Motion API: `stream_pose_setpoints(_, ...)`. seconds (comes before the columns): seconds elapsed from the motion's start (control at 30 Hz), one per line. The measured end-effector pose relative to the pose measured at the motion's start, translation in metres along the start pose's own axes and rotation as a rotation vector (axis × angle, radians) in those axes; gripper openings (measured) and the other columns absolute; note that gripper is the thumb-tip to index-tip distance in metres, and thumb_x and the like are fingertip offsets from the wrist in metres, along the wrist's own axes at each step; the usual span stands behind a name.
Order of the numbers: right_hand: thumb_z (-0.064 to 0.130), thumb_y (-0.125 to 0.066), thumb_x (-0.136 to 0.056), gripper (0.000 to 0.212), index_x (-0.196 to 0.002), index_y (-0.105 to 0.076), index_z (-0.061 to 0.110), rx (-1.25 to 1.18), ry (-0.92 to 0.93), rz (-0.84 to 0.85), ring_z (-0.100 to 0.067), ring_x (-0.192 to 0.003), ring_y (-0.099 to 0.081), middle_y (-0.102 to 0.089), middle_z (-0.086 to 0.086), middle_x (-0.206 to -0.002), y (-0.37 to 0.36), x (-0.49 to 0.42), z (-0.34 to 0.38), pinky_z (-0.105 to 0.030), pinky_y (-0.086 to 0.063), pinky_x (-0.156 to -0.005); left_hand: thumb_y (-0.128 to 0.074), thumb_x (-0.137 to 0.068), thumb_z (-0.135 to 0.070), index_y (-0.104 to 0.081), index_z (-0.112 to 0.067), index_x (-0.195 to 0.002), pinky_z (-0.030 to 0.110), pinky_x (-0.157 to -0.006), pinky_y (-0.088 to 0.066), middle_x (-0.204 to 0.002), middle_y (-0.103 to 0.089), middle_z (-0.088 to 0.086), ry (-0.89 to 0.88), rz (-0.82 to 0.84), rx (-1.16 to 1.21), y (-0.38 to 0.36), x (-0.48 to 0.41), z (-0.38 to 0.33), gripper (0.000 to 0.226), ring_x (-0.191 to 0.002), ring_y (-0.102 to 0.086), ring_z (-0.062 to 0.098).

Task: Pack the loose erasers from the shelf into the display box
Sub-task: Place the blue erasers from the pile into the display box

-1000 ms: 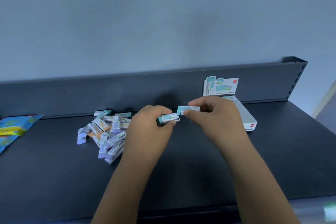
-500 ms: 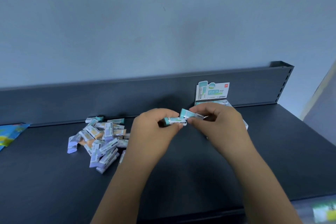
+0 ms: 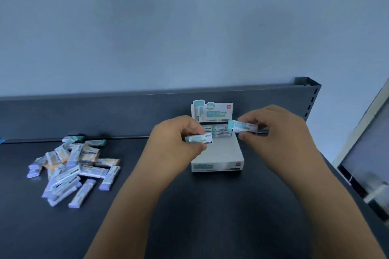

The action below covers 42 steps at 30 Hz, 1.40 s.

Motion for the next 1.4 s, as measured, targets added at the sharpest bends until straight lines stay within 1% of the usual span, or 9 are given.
stream_pose_setpoints(0.2, 0.019, -0.076, -0.08, 0.019, -0.09, -0.075, 0.035, -0.044, 0.069, 0.121, -0.001, -0.085, -0.058, -0.064, 0.014, -0.09, 0.006, -0.029, -0.021, -0.012, -0.043, -0.073, -0.086, -0.075, -0.019, -0.073, -0.031, -0.087, 0.009, -0.072, -0.041, -0.096, -0.064, -0.017, -0.052, -0.052, -0.19, -0.036, -0.004, -0.011, 0.021, -0.089, -0.06, -0.001)
stream_pose_setpoints(0.3, 0.023, -0.07, -0.082, 0.015, -0.09, -0.073, 0.036, 0.132, 0.044, 0.167, -0.01, -0.088, -0.059, -0.061, 0.012, -0.092, -0.005, -0.053, -0.032, -0.034, -0.053, -0.075, -0.084, -0.077, -0.021, -0.074, -0.03, -0.092, 0.012, -0.078, -0.042, -0.098, -0.064, -0.018, -0.047, -0.016, -0.277, -0.042, -0.013, -0.008, 0.02, -0.093, -0.058, -0.002)
stream_pose_setpoints(0.4, 0.024, -0.067, -0.083, 0.012, -0.088, -0.073, 0.033, 0.178, -0.003, 0.157, -0.016, -0.087, -0.06, -0.062, 0.009, -0.092, -0.023, -0.074, -0.051, -0.038, -0.054, -0.074, -0.084, -0.078, -0.021, -0.077, -0.026, -0.097, 0.021, -0.088, -0.048, -0.1, -0.066, -0.017, -0.049, 0.018, -0.353, -0.041, -0.026, -0.001, 0.021, -0.096, -0.059, 0.003)
stream_pose_setpoints(0.67, -0.001, -0.081, -0.08, 0.019, -0.097, -0.08, 0.008, -0.87, -0.185, 0.099, -0.005, -0.076, -0.07, -0.08, -0.001, -0.092, -0.078, -0.061, -0.098, -0.019, -0.054, -0.071, -0.088, -0.073, -0.023, -0.078, -0.028, -0.087, 0.007, -0.069, -0.042, -0.093, -0.073, -0.017, 0.062, 0.04, -0.298, -0.045, -0.053, 0.036, 0.017, -0.082, -0.062, -0.005)
stream_pose_setpoints(0.83, 0.002, -0.082, -0.079, 0.024, -0.096, -0.081, 0.018, -0.788, -0.096, 0.136, -0.01, -0.076, -0.064, -0.079, 0.001, -0.095, -0.086, -0.064, -0.105, -0.026, -0.053, -0.073, -0.086, -0.069, -0.038, -0.072, -0.042, -0.084, 0.023, -0.087, -0.042, -0.099, -0.063, -0.011, 0.086, -0.056, -0.372, -0.051, -0.06, 0.054, 0.021, -0.101, -0.05, 0.008)
stream_pose_setpoints(1.0, 0.004, -0.083, -0.08, 0.027, -0.098, -0.081, 0.023, -0.795, -0.074, 0.116, -0.029, -0.083, -0.067, -0.078, 0.001, -0.099, -0.089, -0.067, -0.11, -0.042, -0.056, -0.082, -0.084, -0.073, -0.016, -0.076, -0.027, -0.078, 0.015, -0.079, -0.032, -0.097, -0.061, -0.01, -0.04, -0.027, -0.432, -0.051, -0.068, 0.063, 0.015, -0.101, -0.051, 0.018)
stream_pose_setpoints(1.1, 0.004, -0.083, -0.078, 0.028, -0.098, -0.081, 0.024, -0.801, -0.072, 0.124, -0.024, -0.079, -0.064, -0.077, 0.001, -0.099, -0.09, -0.068, -0.11, -0.04, -0.055, -0.078, -0.081, -0.073, -0.006, -0.076, -0.031, -0.078, 0.023, -0.09, -0.043, -0.097, -0.057, -0.012, -0.001, -0.058, -0.3, -0.052, -0.069, 0.075, 0.026, -0.103, -0.055, 0.018)
stream_pose_setpoints(1.2, 0.003, -0.084, -0.078, 0.029, -0.099, -0.081, 0.021, -0.796, -0.07, 0.149, -0.023, -0.076, -0.061, -0.077, 0.0, -0.098, -0.093, -0.069, -0.109, -0.039, -0.053, -0.074, -0.074, -0.073, 0.005, -0.075, -0.032, -0.07, 0.016, -0.086, -0.041, -0.094, -0.054, -0.016, -0.035, -0.1, -0.287, -0.057, -0.068, 0.08, 0.037, -0.1, -0.057, 0.018)
stream_pose_setpoints(1.4, 0.002, -0.085, -0.076, 0.032, -0.102, -0.08, 0.021, -0.659, 0.025, 0.135, -0.021, -0.065, -0.059, -0.072, 0.003, -0.099, -0.091, -0.067, -0.106, -0.027, -0.051, -0.064, -0.072, -0.085, -0.029, -0.078, -0.031, -0.08, 0.029, -0.09, -0.048, -0.099, -0.048, -0.02, -0.019, -0.095, -0.317, -0.068, -0.056, 0.066, 0.008, -0.104, -0.051, 0.015)
Point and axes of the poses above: each hand's wrist, its own x-axis away from the middle knuckle, its own y-axis out of the back of the hand, z = x × y, the point moved 4 cm from there along -x, towards the middle knuckle
